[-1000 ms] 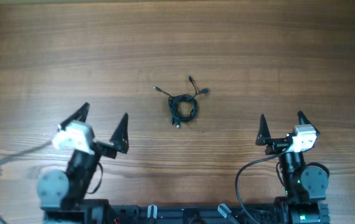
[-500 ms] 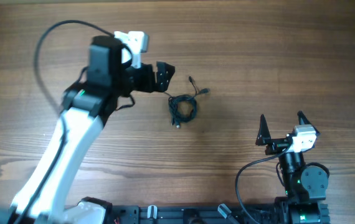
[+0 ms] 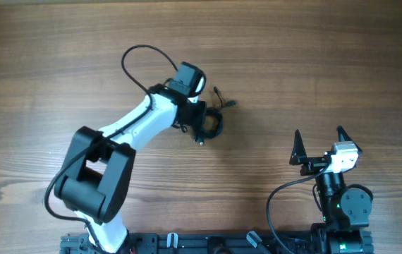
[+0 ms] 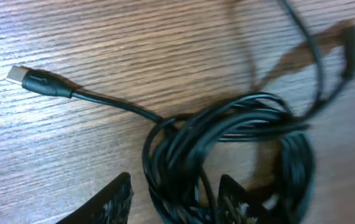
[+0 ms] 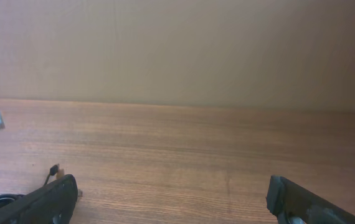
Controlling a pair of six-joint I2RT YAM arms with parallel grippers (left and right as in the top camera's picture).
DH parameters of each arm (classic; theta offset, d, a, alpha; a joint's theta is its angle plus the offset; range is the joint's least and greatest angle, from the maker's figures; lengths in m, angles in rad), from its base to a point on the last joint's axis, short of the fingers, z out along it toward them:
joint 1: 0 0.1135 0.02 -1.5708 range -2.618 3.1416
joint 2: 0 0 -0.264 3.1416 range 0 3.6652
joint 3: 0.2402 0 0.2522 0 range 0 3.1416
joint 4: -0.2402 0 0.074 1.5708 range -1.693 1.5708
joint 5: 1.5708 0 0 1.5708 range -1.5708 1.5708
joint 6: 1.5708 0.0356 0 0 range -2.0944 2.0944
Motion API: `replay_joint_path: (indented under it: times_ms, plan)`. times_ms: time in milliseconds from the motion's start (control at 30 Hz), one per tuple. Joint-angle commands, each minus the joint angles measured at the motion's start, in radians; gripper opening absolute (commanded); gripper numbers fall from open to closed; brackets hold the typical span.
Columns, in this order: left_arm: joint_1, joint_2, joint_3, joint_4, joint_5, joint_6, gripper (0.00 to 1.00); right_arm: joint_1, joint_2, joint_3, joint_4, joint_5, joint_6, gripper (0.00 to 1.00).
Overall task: Untangle cables
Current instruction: 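Reach the left gripper to the black cable bundle and grasp it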
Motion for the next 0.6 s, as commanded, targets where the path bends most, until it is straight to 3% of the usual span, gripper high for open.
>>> replay_joint_path:
  times_ms: [0, 33, 67, 100, 233, 267, 300, 333, 367, 400, 500, 533, 567]
  plan:
    - [-0.009, 0.067, -0.002, -0.003, -0.093, 0.001, 0.41, -0.001, -0.008, -0.001, 0.002, -0.013, -0.010, 1.00]
    - [-0.008, 0.086, -0.002, -0.003, -0.093, -0.007, 0.31, -0.001, -0.008, -0.001, 0.002, -0.013, -0.010, 1.00]
    - [-0.008, 0.090, -0.002, -0.010, -0.098, -0.032, 0.04, -0.001, -0.008, -0.001, 0.002, -0.013, -0.010, 1.00]
    - [-0.008, 0.081, 0.000, -0.024, -0.122, -0.059, 0.04, -0.001, -0.008, -0.001, 0.002, -0.013, -0.010, 1.00]
    - [0.006, -0.068, 0.029, -0.178, -0.381, -0.372, 0.04, -0.001, -0.008, -0.001, 0.002, -0.013, -0.010, 1.00]
    - [0.018, -0.142, 0.029, -0.257, -0.361, -0.618, 0.04, -0.001, -0.008, -0.001, 0.002, -0.013, -0.010, 1.00]
    - [0.020, -0.168, 0.029, -0.296, -0.334, -0.737, 0.11, -0.001, -0.008, -0.001, 0.002, -0.013, -0.010, 1.00]
    - [0.020, -0.200, 0.029, -0.328, -0.252, -0.858, 0.49, -0.001, -0.008, -0.001, 0.002, -0.013, -0.010, 1.00]
    - [0.018, -0.211, 0.029, -0.328, -0.188, -0.857, 0.88, -0.001, -0.008, -0.001, 0.002, -0.013, -0.010, 1.00]
    - [0.018, -0.211, 0.029, -0.327, -0.159, -0.827, 0.99, -0.001, -0.008, -0.001, 0.002, -0.013, -0.010, 1.00]
    - [0.024, -0.211, 0.029, -0.323, -0.156, -0.535, 0.99, -0.001, -0.008, -0.001, 0.002, -0.013, -0.010, 1.00]
    - [0.034, -0.211, 0.029, -0.327, -0.178, -0.457, 0.80, -0.001, -0.008, -0.001, 0.002, -0.013, -0.010, 1.00]
    - [0.043, -0.211, 0.024, -0.327, -0.198, -0.467, 0.77, -0.001, -0.008, -0.001, 0.002, -0.013, -0.010, 0.99]
